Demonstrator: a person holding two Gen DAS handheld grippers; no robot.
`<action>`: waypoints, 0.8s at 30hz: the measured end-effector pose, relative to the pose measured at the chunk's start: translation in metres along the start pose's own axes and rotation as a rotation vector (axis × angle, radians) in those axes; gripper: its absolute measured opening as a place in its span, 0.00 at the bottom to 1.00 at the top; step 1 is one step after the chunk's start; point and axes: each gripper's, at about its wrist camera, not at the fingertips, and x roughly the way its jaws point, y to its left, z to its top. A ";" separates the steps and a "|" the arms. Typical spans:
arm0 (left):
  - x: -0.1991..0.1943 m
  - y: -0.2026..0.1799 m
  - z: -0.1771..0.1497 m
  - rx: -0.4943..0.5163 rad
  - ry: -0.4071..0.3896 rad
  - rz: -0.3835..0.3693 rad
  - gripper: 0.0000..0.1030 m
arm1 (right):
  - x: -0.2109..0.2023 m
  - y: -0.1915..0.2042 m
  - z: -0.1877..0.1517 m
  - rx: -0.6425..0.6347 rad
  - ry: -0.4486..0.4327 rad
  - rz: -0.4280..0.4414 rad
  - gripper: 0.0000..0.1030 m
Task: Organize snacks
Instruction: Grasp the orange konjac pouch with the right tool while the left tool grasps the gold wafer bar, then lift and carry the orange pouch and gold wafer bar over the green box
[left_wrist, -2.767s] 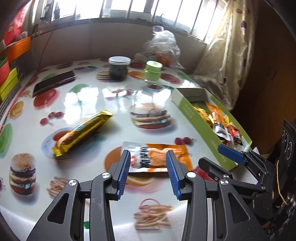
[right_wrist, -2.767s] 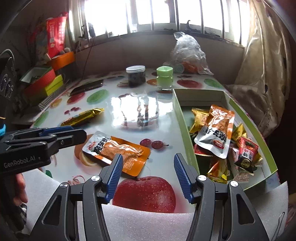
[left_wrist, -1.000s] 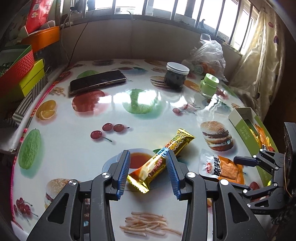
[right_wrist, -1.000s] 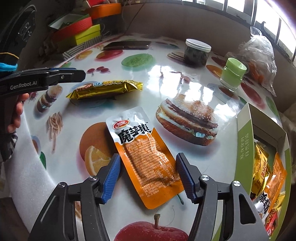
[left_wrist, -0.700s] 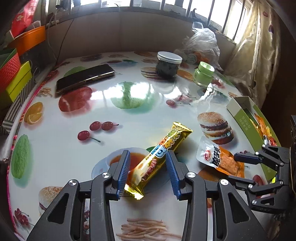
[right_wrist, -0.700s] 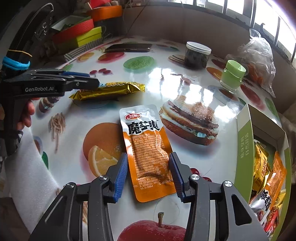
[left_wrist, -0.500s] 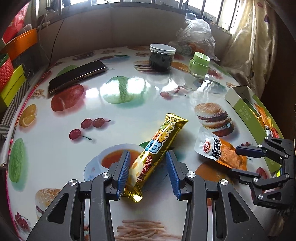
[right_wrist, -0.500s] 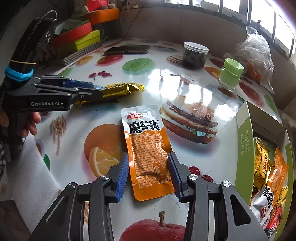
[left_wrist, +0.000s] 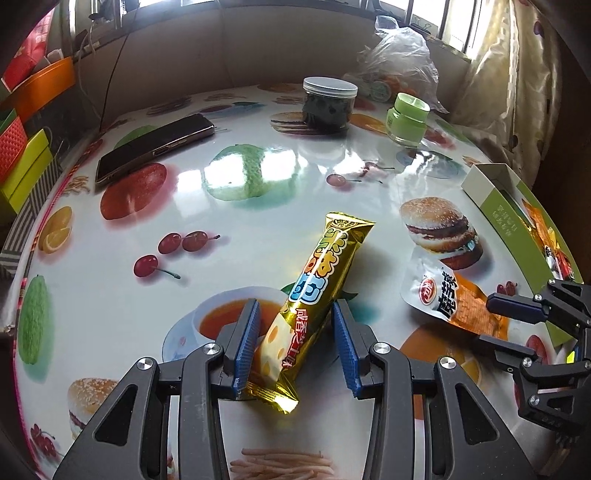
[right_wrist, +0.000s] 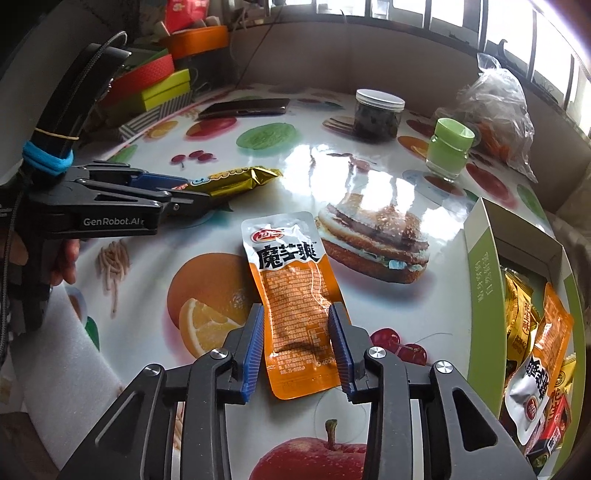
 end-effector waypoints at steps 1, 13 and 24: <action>0.001 0.000 0.001 -0.002 -0.001 0.001 0.40 | 0.000 0.000 0.000 0.003 -0.002 0.001 0.32; -0.001 -0.010 0.000 0.004 -0.010 0.007 0.23 | -0.004 0.005 -0.003 0.017 -0.027 -0.018 0.28; -0.019 -0.025 -0.013 -0.005 -0.047 -0.024 0.23 | -0.008 0.012 -0.008 0.051 -0.042 -0.017 0.02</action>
